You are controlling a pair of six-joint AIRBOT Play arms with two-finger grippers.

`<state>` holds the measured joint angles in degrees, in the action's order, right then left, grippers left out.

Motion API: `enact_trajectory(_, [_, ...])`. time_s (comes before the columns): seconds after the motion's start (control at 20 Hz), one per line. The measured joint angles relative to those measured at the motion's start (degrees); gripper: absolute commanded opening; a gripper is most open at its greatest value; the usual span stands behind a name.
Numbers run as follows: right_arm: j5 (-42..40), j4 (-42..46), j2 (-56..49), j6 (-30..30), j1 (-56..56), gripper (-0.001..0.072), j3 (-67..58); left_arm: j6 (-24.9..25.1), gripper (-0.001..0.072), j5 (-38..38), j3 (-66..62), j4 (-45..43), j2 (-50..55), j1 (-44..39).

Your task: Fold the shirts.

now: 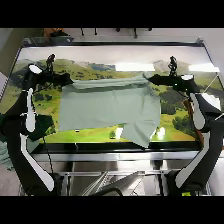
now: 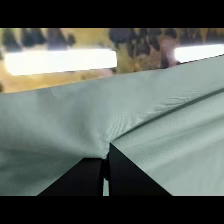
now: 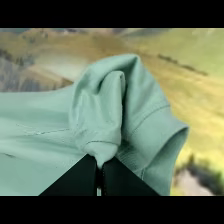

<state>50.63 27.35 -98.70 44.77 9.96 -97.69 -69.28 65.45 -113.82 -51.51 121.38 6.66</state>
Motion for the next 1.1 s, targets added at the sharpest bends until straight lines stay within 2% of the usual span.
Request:
enact_trajectory(0.3, [0.1, 4.4, 0.2, 2.0, -0.8, 0.0033, 3.6, 0.8, 0.0019, -0.4, 1.6, -0.2, -0.1, -0.3])
enact_trajectory(0.35, [0.2, 4.6, 0.2, 2.1, -0.8, 0.0116, 3.8, 0.8, 0.0194, -0.2, 1.6, -0.2, -0.2, -0.3])
enact_trajectory(0.4, [0.3, 4.7, 0.5, 2.2, -0.8, 0.0249, 3.9, 0.8, 0.0556, 0.3, 1.6, -0.3, -0.2, -0.3])
enact_trajectory(0.45, [0.3, 4.8, 0.9, 2.2, -0.8, 0.0307, 4.0, 0.8, 0.0673, 1.1, 1.3, -0.3, -0.2, -0.3])
enact_trajectory(0.55, [1.1, 4.9, 2.8, 2.2, -0.7, 0.0317, 4.1, -0.2, 0.0671, 4.3, -0.4, -0.2, -0.2, 0.2])
enact_trajectory(0.6, [1.9, 5.2, 4.3, 2.3, -0.3, 0.0431, 4.2, -1.3, 0.0671, 6.5, -1.8, -0.1, -0.4, 0.6])
enact_trajectory(0.65, [3.0, 5.5, 6.1, 2.4, 0.1, 0.0489, 4.2, -2.7, 0.0671, 8.5, -2.8, 0.0, -0.8, 1.3])
enact_trajectory(0.75, [5.0, 6.5, 10.2, 3.8, 1.9, 0.0484, 4.2, -5.4, 0.0671, 12.2, -2.9, 0.0, -2.9, 3.1])
enact_trajectory(0.9, [11.7, 8.7, 16.2, 7.7, 6.0, 0.0483, 5.3, -7.9, 0.0671, 17.2, 3.8, 0.0, -8.0, 6.5])
enact_trajectory(1.1, [20.1, 10.6, 23.9, 12.7, 13.1, 0.0481, 14.8, -8.7, 0.0671, 18.7, 23.4, -0.5, -16.6, 11.0])
